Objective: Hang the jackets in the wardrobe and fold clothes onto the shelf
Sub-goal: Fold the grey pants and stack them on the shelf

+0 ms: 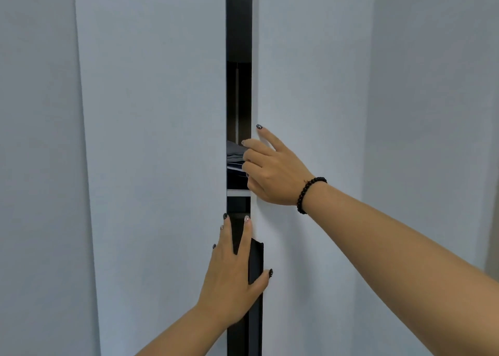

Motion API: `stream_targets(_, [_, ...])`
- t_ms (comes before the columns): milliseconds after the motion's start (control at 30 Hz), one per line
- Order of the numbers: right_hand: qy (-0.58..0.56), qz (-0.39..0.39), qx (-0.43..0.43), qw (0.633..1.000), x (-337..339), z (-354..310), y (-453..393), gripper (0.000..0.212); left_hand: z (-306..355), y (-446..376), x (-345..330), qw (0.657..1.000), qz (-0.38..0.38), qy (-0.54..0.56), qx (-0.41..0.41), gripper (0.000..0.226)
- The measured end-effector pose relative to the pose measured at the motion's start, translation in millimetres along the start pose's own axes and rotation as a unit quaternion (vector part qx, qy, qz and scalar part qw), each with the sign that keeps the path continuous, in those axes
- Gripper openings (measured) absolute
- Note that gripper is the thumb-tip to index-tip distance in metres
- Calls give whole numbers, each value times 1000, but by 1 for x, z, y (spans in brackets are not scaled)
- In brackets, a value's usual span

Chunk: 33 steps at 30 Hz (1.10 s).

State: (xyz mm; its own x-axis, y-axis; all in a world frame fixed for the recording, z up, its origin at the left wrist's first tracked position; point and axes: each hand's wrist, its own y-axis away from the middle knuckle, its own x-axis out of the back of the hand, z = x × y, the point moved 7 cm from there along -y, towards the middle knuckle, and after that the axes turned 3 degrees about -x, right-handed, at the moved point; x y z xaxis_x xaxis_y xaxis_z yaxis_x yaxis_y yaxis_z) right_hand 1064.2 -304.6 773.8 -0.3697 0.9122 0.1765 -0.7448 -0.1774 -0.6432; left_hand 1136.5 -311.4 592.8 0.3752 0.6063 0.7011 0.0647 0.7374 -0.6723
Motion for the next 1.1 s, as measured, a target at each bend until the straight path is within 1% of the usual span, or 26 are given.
stream_targets(133, [-25, 12, -29, 999, -44, -7, -13, 24, -45, -18, -8, 999, -23, -8, 34, 102])
stream_targets(200, [-39, 15, -67, 997, -64, -8, -16, 36, -64, -27, -14, 998, -40, -11, 50, 102])
stream_targets(267, [-60, 0, -146, 987, -82, -5, -16, 52, -81, -36, -21, 997, -52, -9, 63, 103])
stream_targets(333, [-82, -33, -259, 962, -102, 3, -9, 64, -98, -45, -28, 995, -59, 9, 82, 105])
stream_targets(367, [-88, -54, -303, 948, -111, 7, -5, 70, -106, -49, -31, 993, -61, 20, 96, 108])
stream_targets(400, [-87, -75, -324, 939, -120, 8, -2, 73, -115, -53, -35, 991, -63, 29, 111, 112])
stream_targets(500, [-76, -122, -319, 937, -138, 9, -1, 75, -134, -65, -43, 985, -67, 49, 150, 119])
stream_targets(600, [-90, -146, -309, 935, -151, 13, -2, 70, -145, -79, -46, 983, -58, 63, 162, 121])
stream_targets(700, [-93, -171, -307, 932, -164, 15, -1, 68, -152, -95, -44, 986, -37, 43, 160, 130])
stream_targets(800, [-83, -198, -313, 925, -179, 16, 0, 69, -159, -108, -45, 984, -27, 14, 175, 138])
stream_targets(867, [-81, -217, -319, 919, -189, 16, 3, 70, -163, -114, -50, 982, -29, 1, 186, 137])
stream_targets(967, [-69, -242, -316, 915, -202, 14, 11, 72, -167, -119, -58, 982, -20, -23, 188, 130])
stream_targets(1100, [-65, -249, -307, 916, -210, 13, 19, 74, -170, -122, -64, 978, -2, -66, 195, 124])
